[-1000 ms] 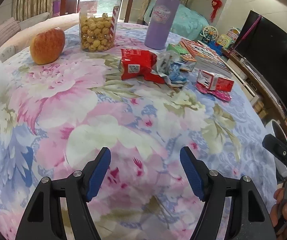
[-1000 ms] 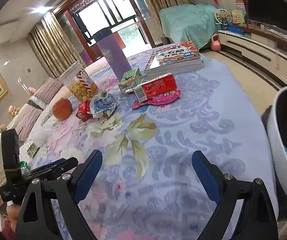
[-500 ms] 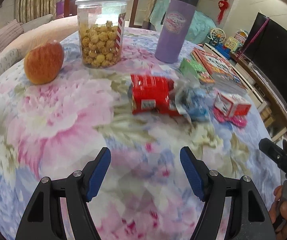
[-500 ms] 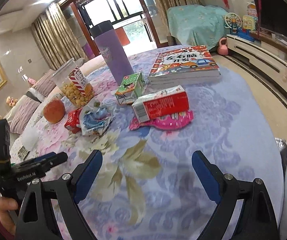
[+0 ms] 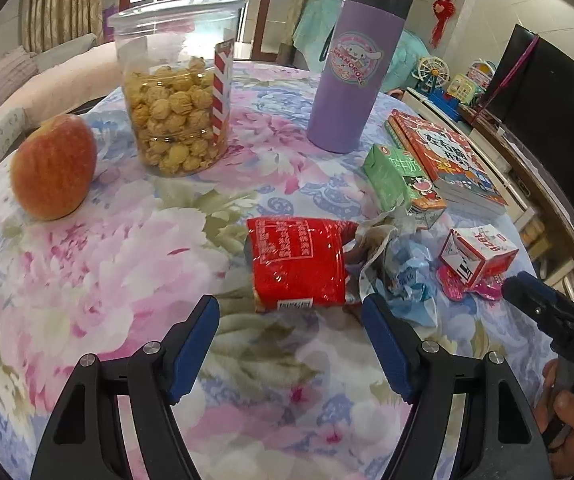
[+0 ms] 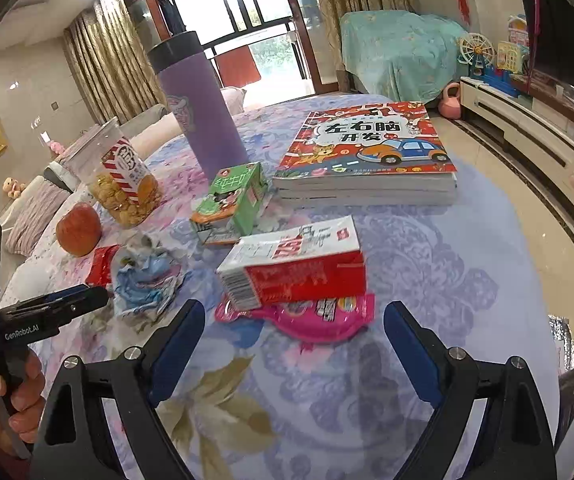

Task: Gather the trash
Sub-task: 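Grasp the red snack packet with the left tool while the right tool grasps the crumpled foil wrapper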

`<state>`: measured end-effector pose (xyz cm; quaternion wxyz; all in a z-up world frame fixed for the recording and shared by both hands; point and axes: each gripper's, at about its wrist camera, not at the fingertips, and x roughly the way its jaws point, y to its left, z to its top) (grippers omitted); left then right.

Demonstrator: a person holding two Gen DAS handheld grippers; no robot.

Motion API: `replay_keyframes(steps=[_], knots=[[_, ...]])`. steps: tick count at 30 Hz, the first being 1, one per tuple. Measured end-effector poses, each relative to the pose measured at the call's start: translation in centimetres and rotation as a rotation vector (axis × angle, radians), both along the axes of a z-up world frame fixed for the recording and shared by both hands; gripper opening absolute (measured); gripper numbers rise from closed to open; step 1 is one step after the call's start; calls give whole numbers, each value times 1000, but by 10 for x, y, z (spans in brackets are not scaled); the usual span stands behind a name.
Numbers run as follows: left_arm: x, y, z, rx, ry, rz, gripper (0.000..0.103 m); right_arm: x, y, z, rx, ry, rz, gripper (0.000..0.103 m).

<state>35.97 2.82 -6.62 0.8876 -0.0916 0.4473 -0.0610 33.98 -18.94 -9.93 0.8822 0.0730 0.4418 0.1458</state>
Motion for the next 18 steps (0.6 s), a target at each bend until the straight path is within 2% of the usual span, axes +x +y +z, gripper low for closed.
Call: replay_keyframes(steps=[6, 8, 10, 12, 15, 17, 18], knots=[[10, -4, -6, 3, -3, -13, 72, 15, 8, -7, -27, 5, 28, 92], [10, -5, -7, 2, -10, -16, 68, 19, 11, -9, -39, 5, 35, 92], [10, -6, -7, -13, -7, -31, 56, 21, 13, -11, -53, 5, 37, 92], [9, -8, -7, -13, -12, -39, 54, 23, 13, -13, -60, 6, 37, 91], [5, -10, -5, -3, -24, -53, 44, 23, 15, -12, -70, -1, 47, 88], [-1, -11, -2, -4, -30, -60, 40, 20, 16, -10, -83, -14, 50, 63], [-4, -11, -1, -5, -34, -62, 38, 18, 16, -9, -94, -9, 46, 44]])
